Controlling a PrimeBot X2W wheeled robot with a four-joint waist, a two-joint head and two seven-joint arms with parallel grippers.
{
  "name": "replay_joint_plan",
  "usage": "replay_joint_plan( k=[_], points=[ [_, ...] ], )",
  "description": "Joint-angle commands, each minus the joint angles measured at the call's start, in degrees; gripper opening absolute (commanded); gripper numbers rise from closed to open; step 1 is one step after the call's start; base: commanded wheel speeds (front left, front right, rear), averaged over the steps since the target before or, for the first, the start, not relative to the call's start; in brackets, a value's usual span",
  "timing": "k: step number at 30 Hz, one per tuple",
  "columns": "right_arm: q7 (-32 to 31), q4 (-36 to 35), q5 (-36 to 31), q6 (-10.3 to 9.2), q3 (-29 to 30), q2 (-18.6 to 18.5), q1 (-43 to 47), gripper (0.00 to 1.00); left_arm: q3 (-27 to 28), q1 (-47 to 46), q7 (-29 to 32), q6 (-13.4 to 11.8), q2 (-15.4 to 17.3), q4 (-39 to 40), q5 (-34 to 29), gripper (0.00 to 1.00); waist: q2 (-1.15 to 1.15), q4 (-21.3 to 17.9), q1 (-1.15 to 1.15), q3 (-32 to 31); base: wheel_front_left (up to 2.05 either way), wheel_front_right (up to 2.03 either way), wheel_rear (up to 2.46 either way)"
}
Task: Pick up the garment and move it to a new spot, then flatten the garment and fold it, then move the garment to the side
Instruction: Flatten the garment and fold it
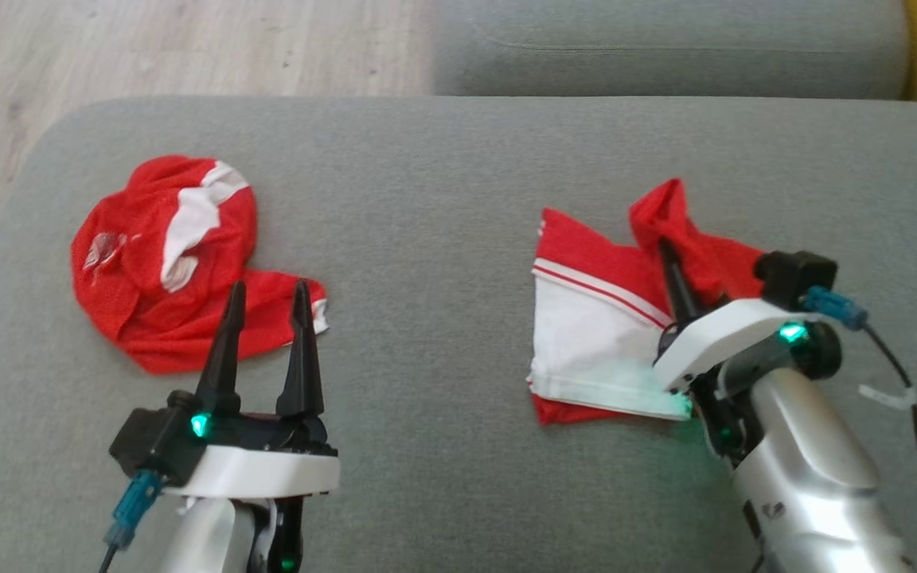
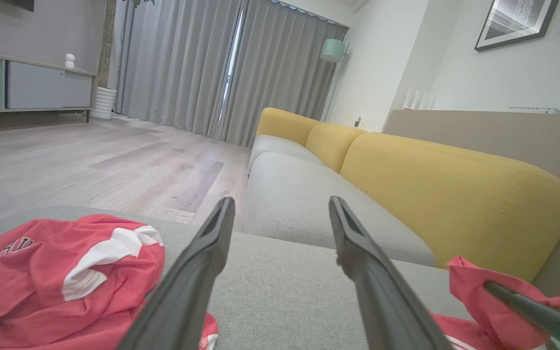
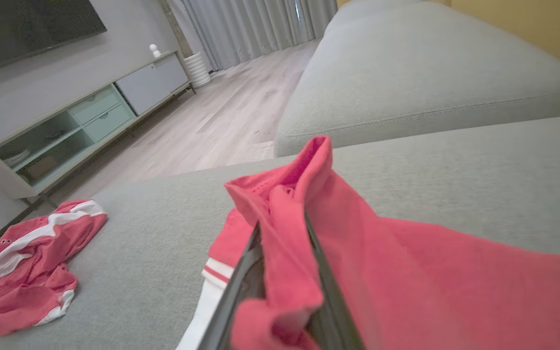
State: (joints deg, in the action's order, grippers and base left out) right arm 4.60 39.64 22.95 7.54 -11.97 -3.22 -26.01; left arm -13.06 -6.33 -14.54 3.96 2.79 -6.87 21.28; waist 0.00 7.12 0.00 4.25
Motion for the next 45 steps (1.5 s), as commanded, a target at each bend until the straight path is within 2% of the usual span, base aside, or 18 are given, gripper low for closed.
replay_joint_plan(
  k=[1, 13, 14, 15, 26, 31, 35, 39, 45],
  points=[
    [1.00, -0.77, 0.96, -0.05, -2.49, 0.34, -1.64, 0.00, 1.28, -1.39, -0.46, -0.31, 0.09, 1.79, 0.23, 1.00, 0.00, 1.23, 0.00, 0.45, 0.00, 0.00, 0.00],
    [5.10, 7.77, 4.95, -0.05, -9.35, 0.34, -4.05, 0.00, 0.72, -2.02, -0.46, -0.35, 0.09, 1.20, 0.35, 1.00, 0.00, 4.28, 0.00, 2.26, 0.00, 0.00, 0.00],
    [5.31, 7.76, 5.63, -0.05, -10.76, 0.34, -4.14, 0.30, 0.69, -2.06, -0.46, -0.36, 0.09, 1.16, 0.39, 1.00, 0.00, 4.37, 0.00, 2.37, 0.00, 0.00, 0.00],
    [5.35, 7.56, 6.54, -0.05, -12.34, 0.34, -4.14, 1.00, 0.66, -2.11, -0.46, -0.38, 0.09, 1.13, 0.42, 1.00, 0.00, 4.44, 0.00, 2.45, 0.00, 0.00, 0.00],
    [1.83, 3.45, 13.37, -0.05, -27.89, 0.34, -2.68, 1.00, 0.88, -2.07, -0.46, -0.87, 0.09, 0.84, 0.59, 1.00, 0.00, 2.98, 0.00, 1.73, 0.00, 0.00, 0.00],
    [3.73, 1.18, 14.18, -0.05, -28.14, 0.34, -3.51, 1.00, 1.56, -1.80, -0.46, -0.94, 0.09, 1.20, 0.54, 1.00, 0.00, 0.73, 0.00, 1.30, 0.00, 0.00, 0.00],
    [8.10, 0.25, 9.55, -0.05, -23.26, 0.34, -4.98, 1.00, 2.46, -1.75, -0.46, -0.65, 0.09, 2.59, 0.23, 1.00, 0.00, -1.82, 0.00, 1.30, 0.00, 0.00, 0.00],
    [10.08, -1.75, -0.05, -0.05, -12.56, 0.03, -4.60, 1.00, 3.11, -1.98, -0.46, -0.28, 0.09, 4.14, 0.11, 1.00, 0.00, -4.22, 0.00, 1.29, 0.00, 0.00, 0.00],
    [10.37, -15.19, -12.87, -0.05, 3.56, -1.19, 3.33, 1.00, 2.72, -2.05, -0.46, 0.26, 0.09, 5.01, -0.51, 1.00, 0.00, -6.63, 0.00, 1.36, 0.00, 0.00, 0.00]
  ],
)
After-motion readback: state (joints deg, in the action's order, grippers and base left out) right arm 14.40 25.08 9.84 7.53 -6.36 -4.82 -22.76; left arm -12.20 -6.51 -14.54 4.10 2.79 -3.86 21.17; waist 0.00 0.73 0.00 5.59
